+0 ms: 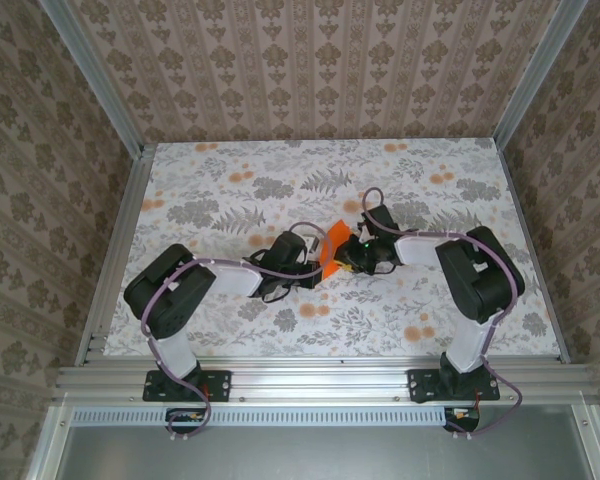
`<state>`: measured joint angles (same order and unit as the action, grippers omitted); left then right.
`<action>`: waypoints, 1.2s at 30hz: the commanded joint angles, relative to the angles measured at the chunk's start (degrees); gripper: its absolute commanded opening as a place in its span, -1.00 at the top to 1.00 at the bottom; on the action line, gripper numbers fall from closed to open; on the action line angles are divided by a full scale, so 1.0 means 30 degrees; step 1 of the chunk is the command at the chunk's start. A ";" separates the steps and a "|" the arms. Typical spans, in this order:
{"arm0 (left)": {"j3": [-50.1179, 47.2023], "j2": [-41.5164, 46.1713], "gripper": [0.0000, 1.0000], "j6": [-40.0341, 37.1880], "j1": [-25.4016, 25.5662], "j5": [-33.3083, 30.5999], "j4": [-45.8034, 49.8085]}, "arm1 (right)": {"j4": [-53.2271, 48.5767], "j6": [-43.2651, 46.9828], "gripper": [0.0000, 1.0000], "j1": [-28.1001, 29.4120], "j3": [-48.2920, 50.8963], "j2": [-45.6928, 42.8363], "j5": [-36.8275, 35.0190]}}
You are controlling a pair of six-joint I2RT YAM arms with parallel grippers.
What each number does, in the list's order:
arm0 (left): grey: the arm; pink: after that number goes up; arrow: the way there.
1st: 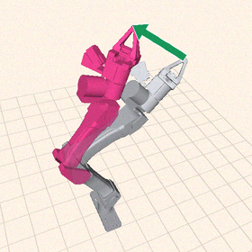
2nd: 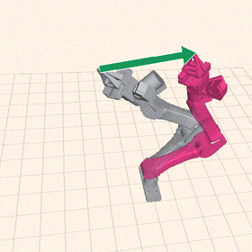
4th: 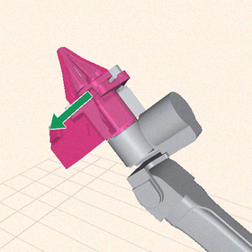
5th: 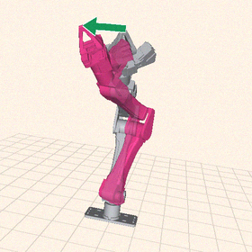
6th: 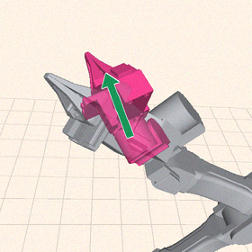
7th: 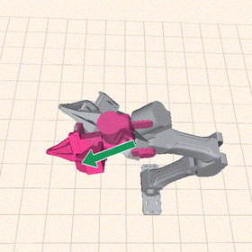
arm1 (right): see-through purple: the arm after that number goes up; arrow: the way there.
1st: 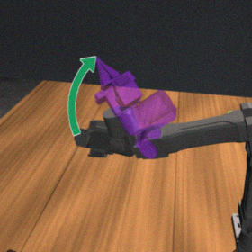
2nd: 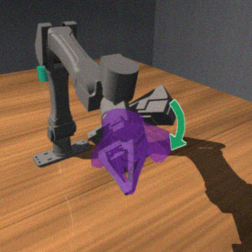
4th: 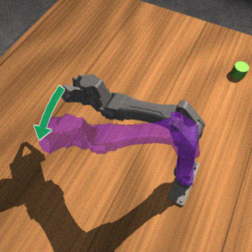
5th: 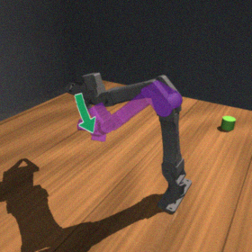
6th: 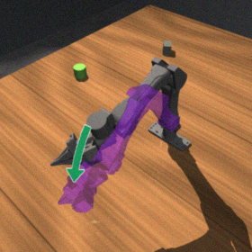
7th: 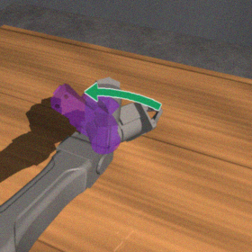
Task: Fold a paper plane with a square sheet of paper (pick it up from the middle)
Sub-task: Fold the wing for the fifth time at the center of the table.
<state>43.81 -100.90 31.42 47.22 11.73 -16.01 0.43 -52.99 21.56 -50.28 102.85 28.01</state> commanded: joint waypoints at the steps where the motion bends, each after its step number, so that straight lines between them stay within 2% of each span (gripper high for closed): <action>1: 0.0505 0.0557 0.95 -0.3465 0.0131 -0.1458 0.2299 | -0.0292 -0.0450 0.47 -0.0645 0.0323 -0.1809 -0.0030; 5: 0.0509 0.0434 0.97 -0.5287 0.0268 -0.2291 0.2466 | -0.0522 -0.1158 0.21 -0.0943 0.0342 -0.2783 0.0040; 12: 0.0773 -0.0274 0.99 -0.7373 0.0742 -0.3533 0.2495 | -0.1427 -0.2165 -0.03 -0.0889 -0.0826 -0.2159 0.0655; 21: 0.1029 -0.0774 1.00 -0.8243 0.1199 -0.4198 0.2729 | -0.2682 -0.1548 -0.08 -0.0311 -0.3227 -0.0307 0.1224; 28: 0.1027 -0.0786 1.00 -0.8291 0.1384 -0.4527 0.2817 | -0.4271 -0.0984 0.03 0.0298 -0.4811 0.1144 0.1152; 36: 0.1060 -0.0789 0.99 -0.8064 0.1476 -0.5019 0.2993 | -0.5687 -0.0080 0.49 0.0435 -0.4774 0.0659 -0.0180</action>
<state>46.54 -101.51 8.27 51.35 -1.50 -11.62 -12.60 -54.74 22.68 -63.77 105.89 29.82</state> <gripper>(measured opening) 0.047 0.273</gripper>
